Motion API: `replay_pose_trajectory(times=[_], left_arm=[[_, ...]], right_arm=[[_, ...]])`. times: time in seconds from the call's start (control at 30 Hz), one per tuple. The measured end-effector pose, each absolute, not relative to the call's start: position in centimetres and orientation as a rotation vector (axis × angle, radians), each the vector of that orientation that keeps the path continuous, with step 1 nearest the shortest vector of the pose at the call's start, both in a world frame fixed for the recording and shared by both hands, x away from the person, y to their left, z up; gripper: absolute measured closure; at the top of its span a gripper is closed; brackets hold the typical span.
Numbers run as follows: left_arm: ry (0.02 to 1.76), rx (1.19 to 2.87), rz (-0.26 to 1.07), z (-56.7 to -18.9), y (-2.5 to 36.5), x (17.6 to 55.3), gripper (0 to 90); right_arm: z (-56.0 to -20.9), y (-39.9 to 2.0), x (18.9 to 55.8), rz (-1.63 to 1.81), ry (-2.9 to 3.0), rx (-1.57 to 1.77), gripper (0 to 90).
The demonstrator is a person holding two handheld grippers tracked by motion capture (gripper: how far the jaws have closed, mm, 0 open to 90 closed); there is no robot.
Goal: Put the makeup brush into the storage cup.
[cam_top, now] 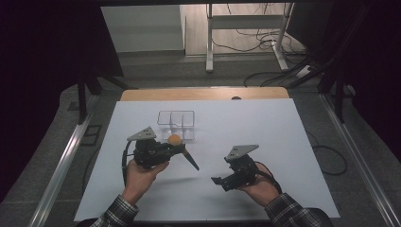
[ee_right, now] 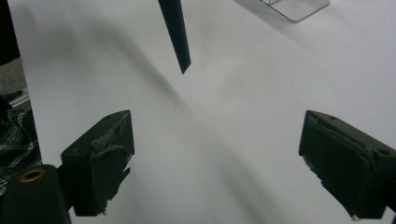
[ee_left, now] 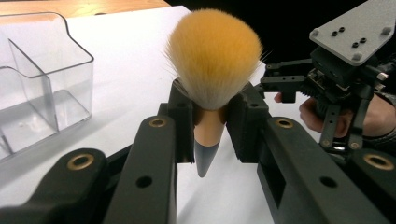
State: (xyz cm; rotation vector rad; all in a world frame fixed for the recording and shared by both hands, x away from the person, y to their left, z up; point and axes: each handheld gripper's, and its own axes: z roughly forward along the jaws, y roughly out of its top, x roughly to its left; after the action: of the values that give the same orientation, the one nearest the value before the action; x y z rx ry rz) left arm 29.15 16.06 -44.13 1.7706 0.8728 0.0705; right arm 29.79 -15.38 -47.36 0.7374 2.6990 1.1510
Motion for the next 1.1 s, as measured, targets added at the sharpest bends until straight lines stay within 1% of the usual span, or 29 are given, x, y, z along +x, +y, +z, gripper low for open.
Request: replay_pose_trajectory(times=[0.33, 0.83, 1.1], left_arm=[[0.891, 1.77, 0.112, -43.7, 16.9, 29.5, 73.1], [0.883, 1.797, 0.185, -42.8, 17.1, 30.3, 73.0], [0.884, 1.798, 0.215, -42.4, 17.4, 30.9, 73.0]], right_arm=[[-47.3, -16.4, 29.6, 1.101, 2.703, 0.748, 5.1], [-47.3, -18.6, 29.5, 1.087, 2.692, 0.808, 3.3], [-47.3, -19.5, 29.5, 1.062, 2.665, 0.841, 0.6]])
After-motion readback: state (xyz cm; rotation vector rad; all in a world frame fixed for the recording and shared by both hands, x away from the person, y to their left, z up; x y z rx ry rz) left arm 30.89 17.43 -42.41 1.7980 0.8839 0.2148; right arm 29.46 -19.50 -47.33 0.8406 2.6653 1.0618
